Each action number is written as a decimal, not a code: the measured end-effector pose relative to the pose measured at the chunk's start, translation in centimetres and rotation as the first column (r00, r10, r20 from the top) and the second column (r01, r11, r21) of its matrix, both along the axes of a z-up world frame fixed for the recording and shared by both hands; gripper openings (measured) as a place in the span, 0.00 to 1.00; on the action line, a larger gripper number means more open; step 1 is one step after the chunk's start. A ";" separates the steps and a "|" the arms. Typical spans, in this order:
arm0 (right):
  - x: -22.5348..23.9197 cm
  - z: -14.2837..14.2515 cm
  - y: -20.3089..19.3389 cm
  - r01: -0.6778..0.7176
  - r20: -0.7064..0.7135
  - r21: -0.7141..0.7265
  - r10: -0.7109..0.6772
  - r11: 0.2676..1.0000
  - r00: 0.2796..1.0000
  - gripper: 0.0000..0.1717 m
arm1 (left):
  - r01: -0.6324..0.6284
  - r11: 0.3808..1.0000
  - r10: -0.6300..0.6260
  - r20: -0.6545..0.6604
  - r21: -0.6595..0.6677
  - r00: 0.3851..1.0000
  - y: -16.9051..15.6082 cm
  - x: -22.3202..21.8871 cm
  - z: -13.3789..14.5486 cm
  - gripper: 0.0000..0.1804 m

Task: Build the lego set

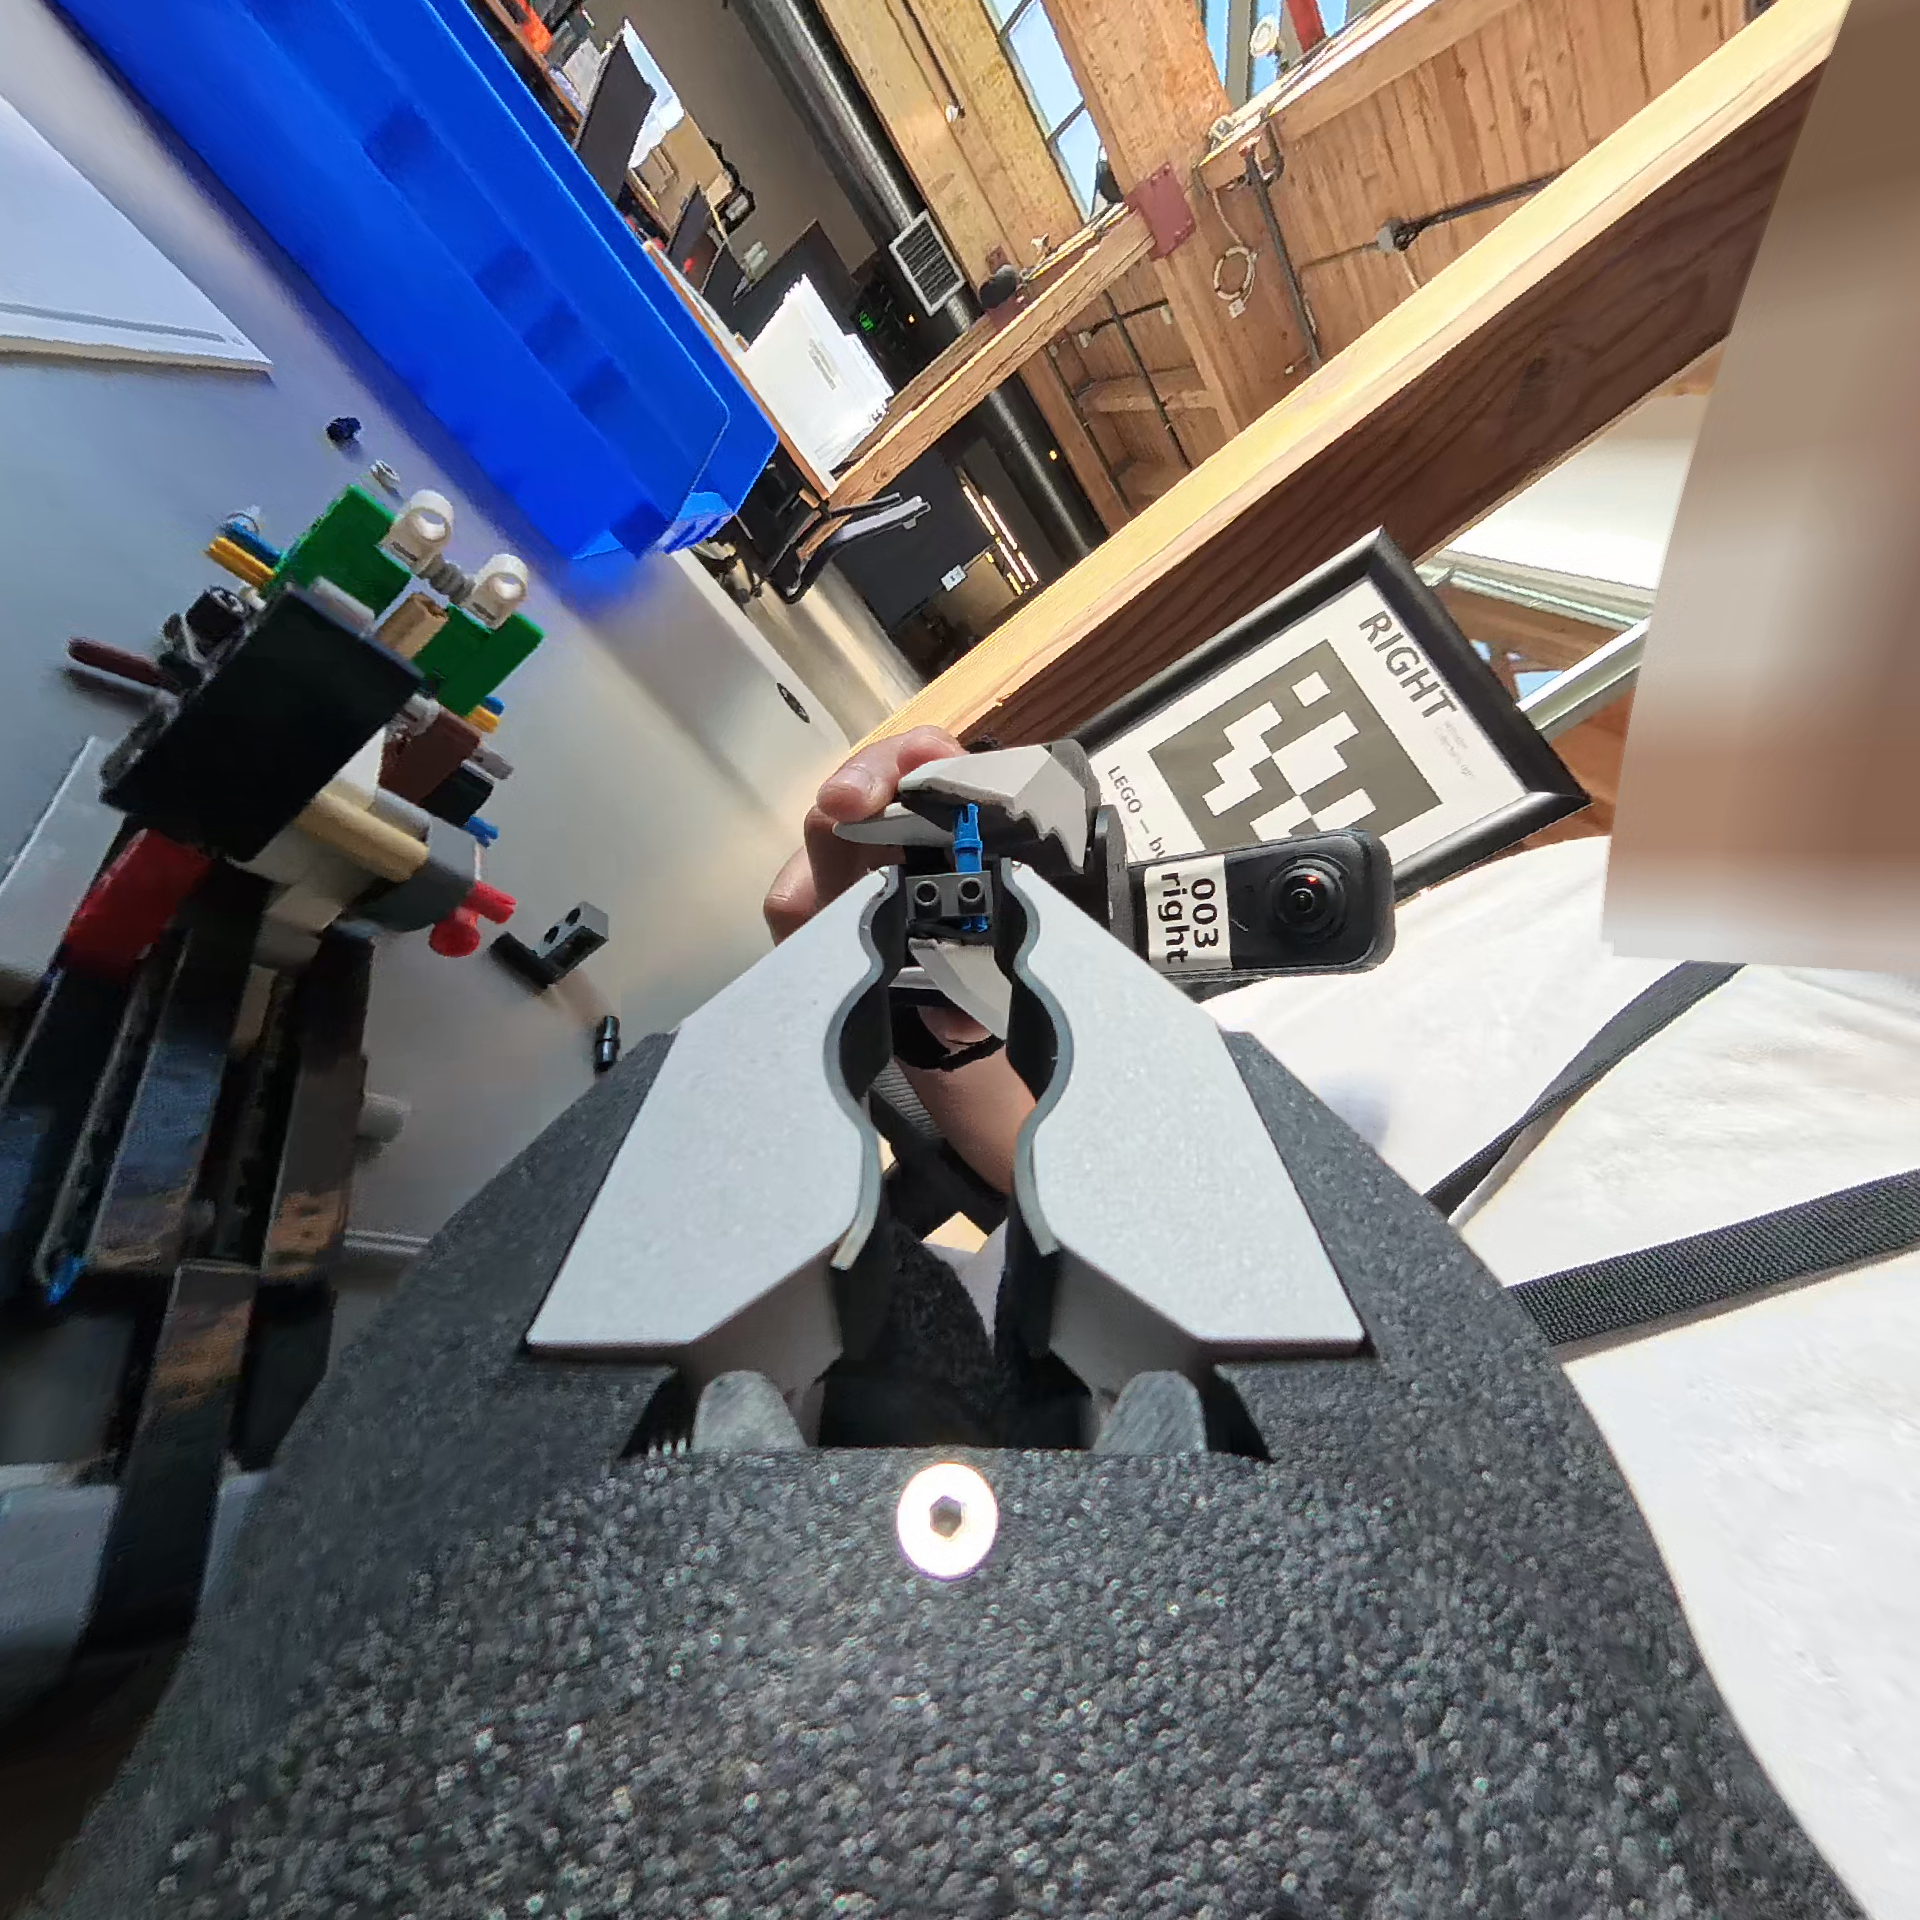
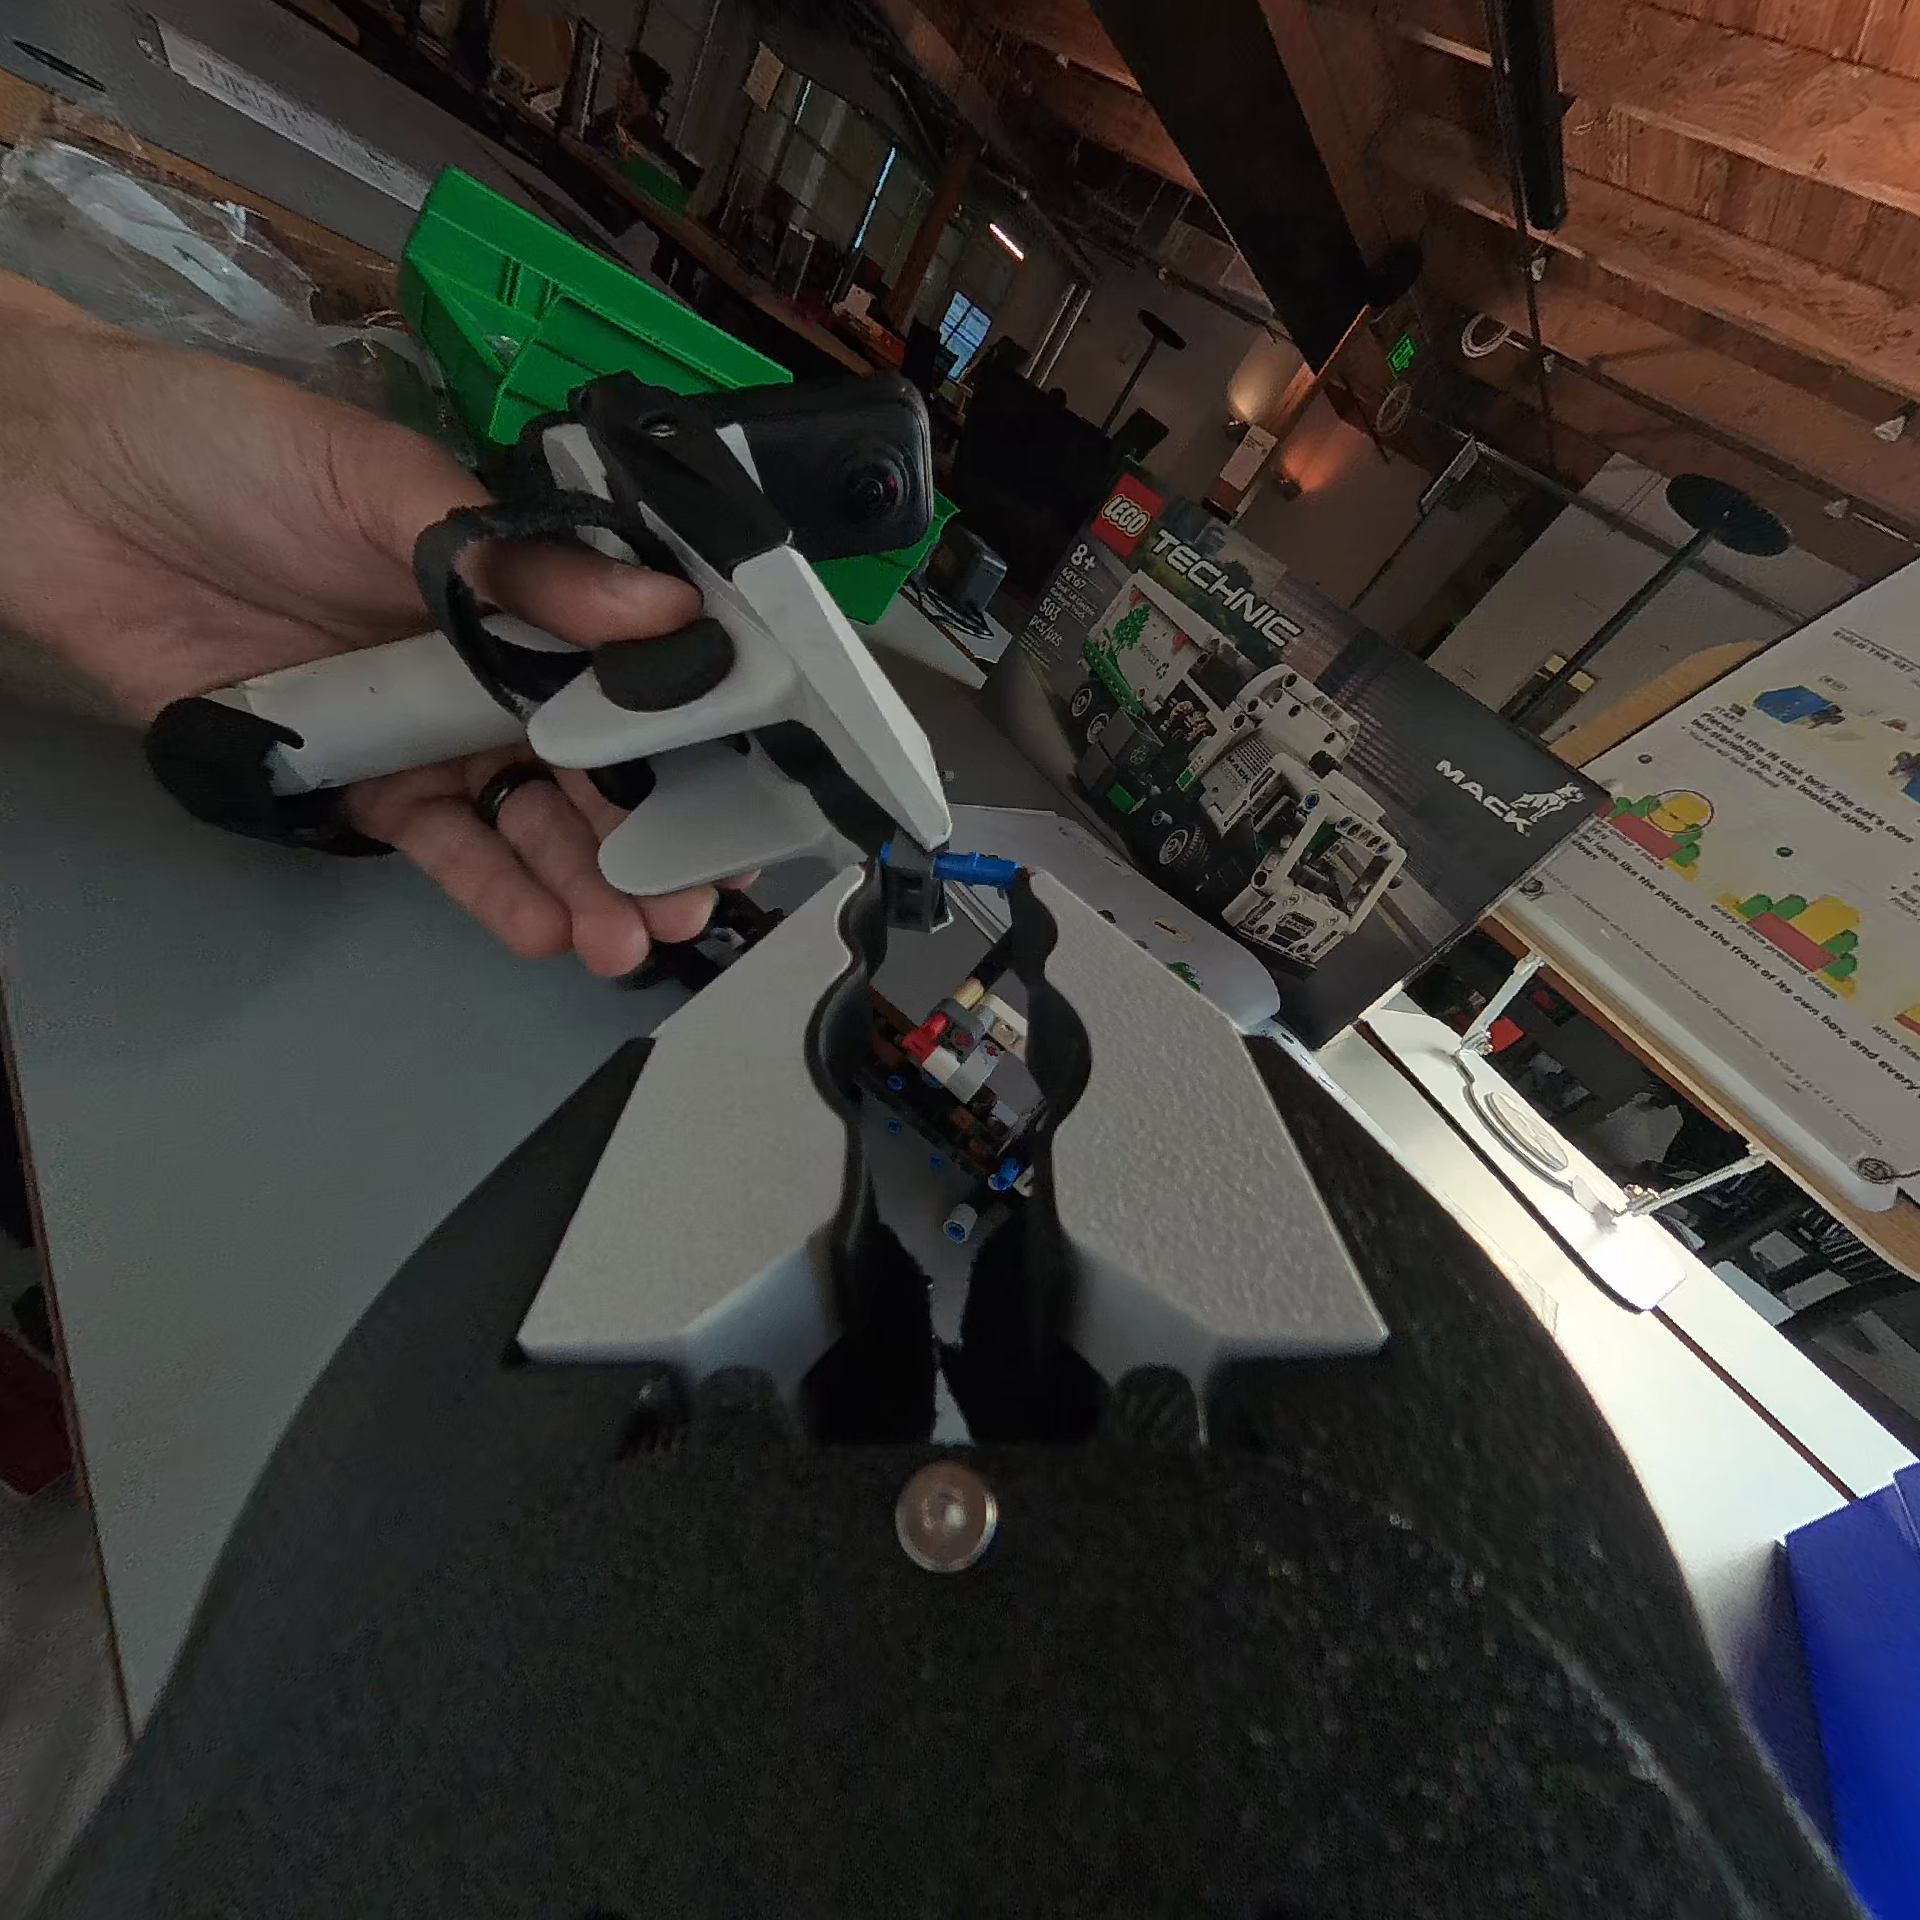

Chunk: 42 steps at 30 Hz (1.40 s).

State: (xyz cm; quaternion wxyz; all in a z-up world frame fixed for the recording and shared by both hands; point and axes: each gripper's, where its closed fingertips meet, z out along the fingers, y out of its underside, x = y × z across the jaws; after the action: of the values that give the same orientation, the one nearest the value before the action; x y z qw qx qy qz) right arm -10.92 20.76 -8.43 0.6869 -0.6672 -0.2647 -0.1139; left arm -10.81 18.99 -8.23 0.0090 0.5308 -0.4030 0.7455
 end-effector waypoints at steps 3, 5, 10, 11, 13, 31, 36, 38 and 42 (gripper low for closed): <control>0.7 0.3 0.1 0.000 -0.028 0.007 0.000 1.000 1.000 0.13 | 0.001 0.997 0.000 -0.015 0.081 1.000 0.1 0.6 0.2 0.07; 1.0 0.5 0.1 0.003 -0.050 0.013 -0.002 1.000 0.999 0.13 | 0.005 0.994 -0.005 -0.007 0.110 1.000 0.1 1.0 0.4 0.07; 1.3 0.5 0.1 0.001 -0.072 0.008 0.000 1.000 0.997 0.13 | 0.021 0.996 -0.020 -0.010 0.089 1.000 0.0 1.3 0.5 0.07; 1.3 0.5 0.1 0.001 -0.070 0.007 -0.001 1.000 0.998 0.13 | 0.022 0.996 -0.020 -0.013 0.086 1.000 0.0 1.3 0.5 0.07; 1.2 0.5 0.0 -0.005 -0.072 0.003 0.006 1.000 0.997 0.12 | 0.025 0.996 -0.024 -0.018 0.081 1.000 -0.1 1.2 0.5 0.07; 0.3 -0.8 -0.1 -0.182 -0.301 -0.139 0.133 0.973 0.944 0.12 | 0.004 0.966 -0.059 -0.204 -0.259 0.977 -0.1 0.7 -0.4 0.07; 0.3 -0.3 -0.5 -0.186 -0.304 -0.113 0.144 0.976 0.942 0.12 | 0.004 0.970 -0.050 -0.183 -0.244 0.982 -0.5 0.7 0.1 0.07; 0.3 -0.4 -0.5 -0.182 -0.299 -0.119 0.140 0.976 0.944 0.12 | -0.005 0.975 -0.036 -0.180 -0.223 0.983 -0.5 0.8 0.1 0.07; 0.0 -0.7 -0.4 -0.202 -0.335 -0.142 0.145 0.969 0.931 0.13 | -0.019 0.981 -0.020 -0.199 -0.195 0.980 -0.4 0.6 -0.3 0.07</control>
State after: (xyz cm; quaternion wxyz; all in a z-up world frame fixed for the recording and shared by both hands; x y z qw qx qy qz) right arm -10.87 20.37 -9.10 0.6673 -0.7082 -0.2159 0.0812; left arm -10.23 18.62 -8.52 0.1018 0.5993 -0.3250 0.7245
